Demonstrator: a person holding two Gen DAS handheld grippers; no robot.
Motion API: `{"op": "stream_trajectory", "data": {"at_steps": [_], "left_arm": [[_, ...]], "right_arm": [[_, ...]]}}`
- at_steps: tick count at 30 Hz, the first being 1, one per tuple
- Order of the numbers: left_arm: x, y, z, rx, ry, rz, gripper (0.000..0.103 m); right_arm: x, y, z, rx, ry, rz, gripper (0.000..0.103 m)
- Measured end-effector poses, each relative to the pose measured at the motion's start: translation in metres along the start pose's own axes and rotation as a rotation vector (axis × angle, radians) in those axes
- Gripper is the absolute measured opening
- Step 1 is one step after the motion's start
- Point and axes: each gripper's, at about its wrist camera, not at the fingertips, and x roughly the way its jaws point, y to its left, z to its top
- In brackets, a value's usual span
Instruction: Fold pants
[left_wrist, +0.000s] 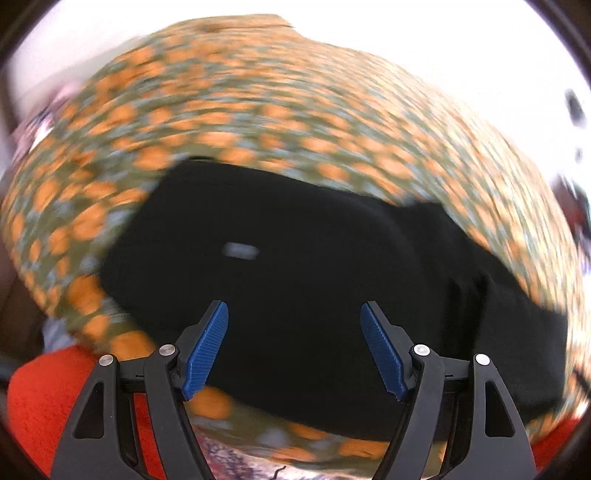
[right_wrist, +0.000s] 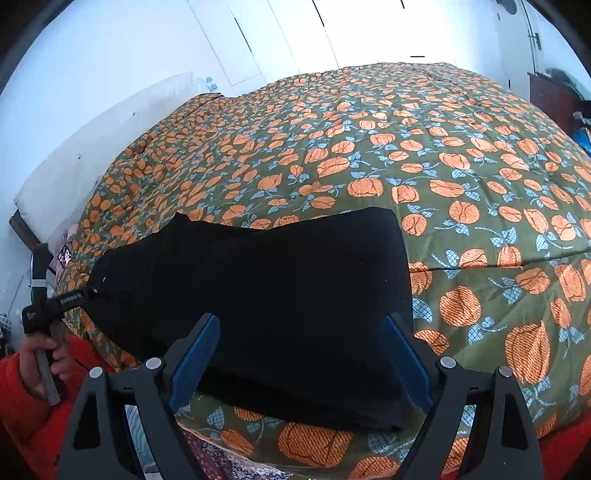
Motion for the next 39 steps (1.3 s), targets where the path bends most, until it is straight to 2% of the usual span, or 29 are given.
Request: {"op": "stream_trajectory", "data": {"at_steps": [3,6,9,11,14,16,21,24,26,29,30,32,36,39], "left_arm": [[-0.009,0.074,0.008,-0.279,-0.046,-0.023,0.076],[-0.006,0.141,-0.003,-0.538,-0.049,-0.053,0.076],[0.005,0.168,-0.016,-0.632,-0.010,-0.080,0.071],[0.014,0.172,-0.017,-0.660,0.012,-0.136,0.061],[0.028,0.165,-0.008,-0.618,0.015,-0.161,0.047],[0.040,0.162,0.000,-0.600,0.022,-0.175,0.047],[0.063,0.156,0.007,-0.601,0.036,-0.207,0.053],[0.073,0.150,0.013,-0.568,0.057,-0.226,0.066],[0.075,0.153,0.013,-0.580,0.048,-0.229,0.066],[0.068,0.154,0.012,-0.591,0.036,-0.229,0.047],[0.063,0.153,0.012,-0.581,0.028,-0.222,0.037],[0.048,0.148,0.016,-0.545,0.010,-0.209,0.025],[0.006,0.121,0.032,-0.397,-0.049,-0.175,0.019],[-0.034,0.079,0.045,-0.240,-0.112,-0.173,0.019]], "right_arm": [[0.004,0.003,0.002,-0.005,0.003,0.011,0.088],[0.009,0.007,0.003,-0.016,0.012,0.022,0.088],[0.017,0.013,0.002,-0.025,0.031,0.038,0.088],[0.022,0.018,0.002,-0.038,0.043,0.047,0.088],[0.027,0.026,0.000,-0.067,0.063,0.057,0.088],[0.029,0.030,-0.003,-0.084,0.075,0.059,0.088],[0.030,0.035,-0.007,-0.113,0.089,0.053,0.088],[0.031,0.034,-0.007,-0.106,0.094,0.051,0.088],[0.033,0.032,-0.007,-0.098,0.101,0.052,0.088],[0.032,0.032,-0.007,-0.099,0.100,0.053,0.088],[0.031,0.033,-0.007,-0.102,0.097,0.053,0.088],[0.031,0.032,-0.007,-0.100,0.093,0.054,0.088],[0.030,0.030,-0.007,-0.085,0.086,0.059,0.088],[0.027,0.028,-0.005,-0.077,0.071,0.064,0.088]]}}
